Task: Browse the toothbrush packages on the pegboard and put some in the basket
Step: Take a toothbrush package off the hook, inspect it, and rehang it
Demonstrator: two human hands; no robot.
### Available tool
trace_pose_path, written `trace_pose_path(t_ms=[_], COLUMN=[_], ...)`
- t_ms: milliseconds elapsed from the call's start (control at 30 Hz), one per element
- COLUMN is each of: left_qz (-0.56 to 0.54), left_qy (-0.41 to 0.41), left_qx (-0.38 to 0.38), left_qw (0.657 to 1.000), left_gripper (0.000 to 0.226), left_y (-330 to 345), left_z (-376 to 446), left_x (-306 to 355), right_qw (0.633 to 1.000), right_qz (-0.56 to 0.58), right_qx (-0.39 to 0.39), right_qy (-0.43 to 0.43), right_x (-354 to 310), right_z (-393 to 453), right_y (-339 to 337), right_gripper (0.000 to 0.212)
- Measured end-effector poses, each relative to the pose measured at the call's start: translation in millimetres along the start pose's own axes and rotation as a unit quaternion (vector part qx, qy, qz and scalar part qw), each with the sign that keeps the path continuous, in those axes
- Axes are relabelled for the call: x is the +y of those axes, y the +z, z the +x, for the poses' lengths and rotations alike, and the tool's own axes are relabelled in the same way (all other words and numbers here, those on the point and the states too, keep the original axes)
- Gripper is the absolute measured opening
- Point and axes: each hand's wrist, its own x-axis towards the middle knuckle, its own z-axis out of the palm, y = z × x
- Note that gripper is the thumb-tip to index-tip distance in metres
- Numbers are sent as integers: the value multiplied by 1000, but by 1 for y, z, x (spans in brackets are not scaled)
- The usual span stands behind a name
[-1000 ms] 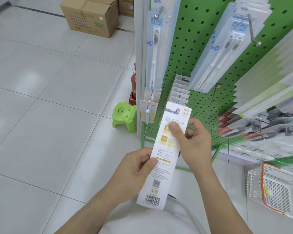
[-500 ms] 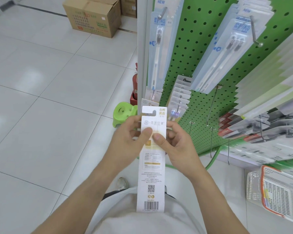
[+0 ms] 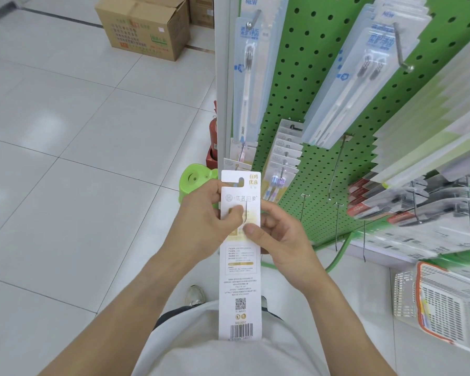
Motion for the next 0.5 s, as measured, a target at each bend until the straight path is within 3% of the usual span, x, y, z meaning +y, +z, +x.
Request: trace_pose_path(t_ms=[133,300,400,500], left_qz=[3,-14,-12,-6], left_qy=[0,-21,-23,-31], left_qx=[-7,-71,-47,-36], left_qw=[1000,997,999,999], left_gripper=[28,29,28,31], left_y=[1,-2,-5,-8], left_z=[-2,-10,-10,-9], left_x=[2,1,-4,-9], right_qw=[1000,1000,997,995], right_qz=[-15,-29,-74,-97], right_qx=[-4,-2,-25,14], right_qy=[4,0,7,5], right_x=[1,3,9,15], right_z=[-2,-3,-7,-12], right_y=[-3,-9,-11,-7], right_gripper=[41,43,54,47])
